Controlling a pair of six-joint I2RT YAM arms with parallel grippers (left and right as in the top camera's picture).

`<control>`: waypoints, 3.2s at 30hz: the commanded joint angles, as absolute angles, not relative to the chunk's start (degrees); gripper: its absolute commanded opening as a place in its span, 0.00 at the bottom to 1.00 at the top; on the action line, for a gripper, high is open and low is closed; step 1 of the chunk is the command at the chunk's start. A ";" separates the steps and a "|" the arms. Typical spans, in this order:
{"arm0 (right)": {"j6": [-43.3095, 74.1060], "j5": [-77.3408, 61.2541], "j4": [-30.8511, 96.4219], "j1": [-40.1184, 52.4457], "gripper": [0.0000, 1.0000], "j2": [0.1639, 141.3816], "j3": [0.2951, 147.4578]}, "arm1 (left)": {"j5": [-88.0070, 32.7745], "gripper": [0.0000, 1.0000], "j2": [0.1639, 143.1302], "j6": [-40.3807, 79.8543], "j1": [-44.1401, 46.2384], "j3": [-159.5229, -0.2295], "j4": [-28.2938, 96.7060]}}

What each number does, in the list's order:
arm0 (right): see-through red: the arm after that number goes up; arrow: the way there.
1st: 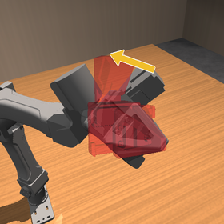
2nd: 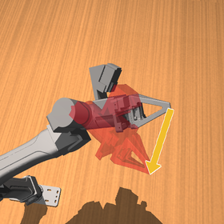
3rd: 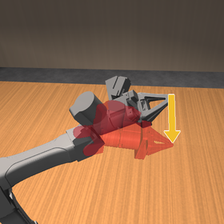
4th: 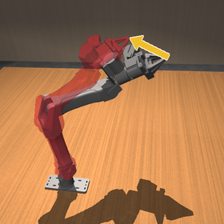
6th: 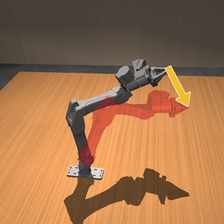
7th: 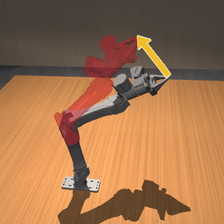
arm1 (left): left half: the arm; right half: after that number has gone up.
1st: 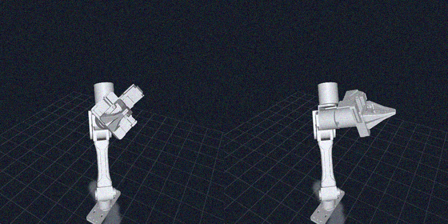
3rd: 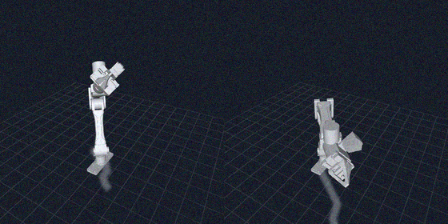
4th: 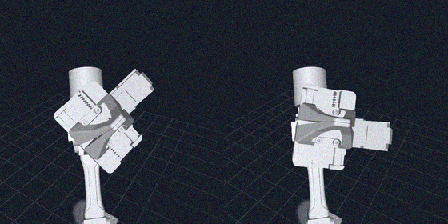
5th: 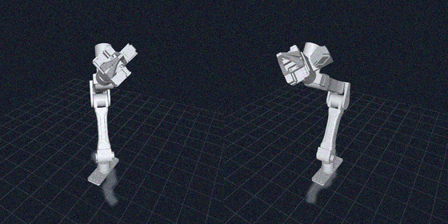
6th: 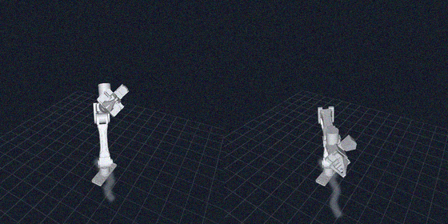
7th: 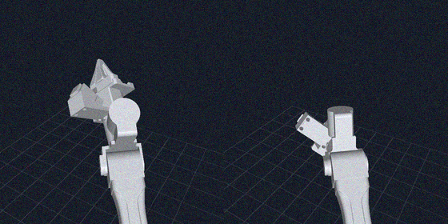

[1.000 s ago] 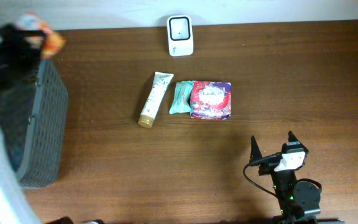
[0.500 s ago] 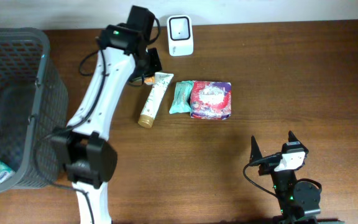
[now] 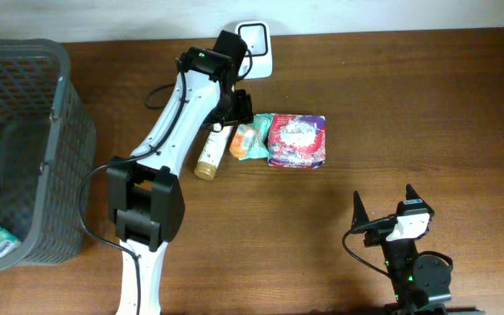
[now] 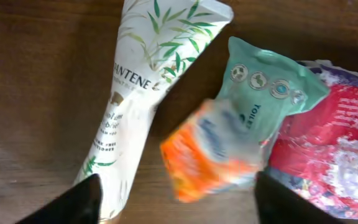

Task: Scan the item barcode
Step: 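Carry the orange-white packet to the table beside the cream tube, then reach the left gripper into the basket and grasp the green-white tissue pack, then place the tissue pack beside the other items and withdraw the left arm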

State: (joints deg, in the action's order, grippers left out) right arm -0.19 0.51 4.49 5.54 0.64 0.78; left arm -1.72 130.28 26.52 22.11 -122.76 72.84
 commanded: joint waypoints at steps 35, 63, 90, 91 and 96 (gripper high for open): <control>-0.21 0.60 4.69 5.17 0.99 0.36 0.32 | 18.35 0.94 105.34 16.38 -42.57 -101.89 78.61; -0.21 0.60 4.67 5.17 0.99 0.36 0.32 | 16.97 0.00 113.58 10.17 -47.16 -78.26 47.72; -0.21 0.60 4.69 5.17 0.99 0.36 0.32 | -16.16 0.00 86.00 16.82 7.44 -100.44 49.91; -0.21 0.60 4.69 5.17 0.99 0.36 0.32 | -12.64 0.00 89.67 16.82 11.94 -100.44 49.74; -0.21 0.60 4.69 5.17 0.99 0.36 0.32 | -8.47 0.00 104.51 16.62 20.60 -100.44 49.17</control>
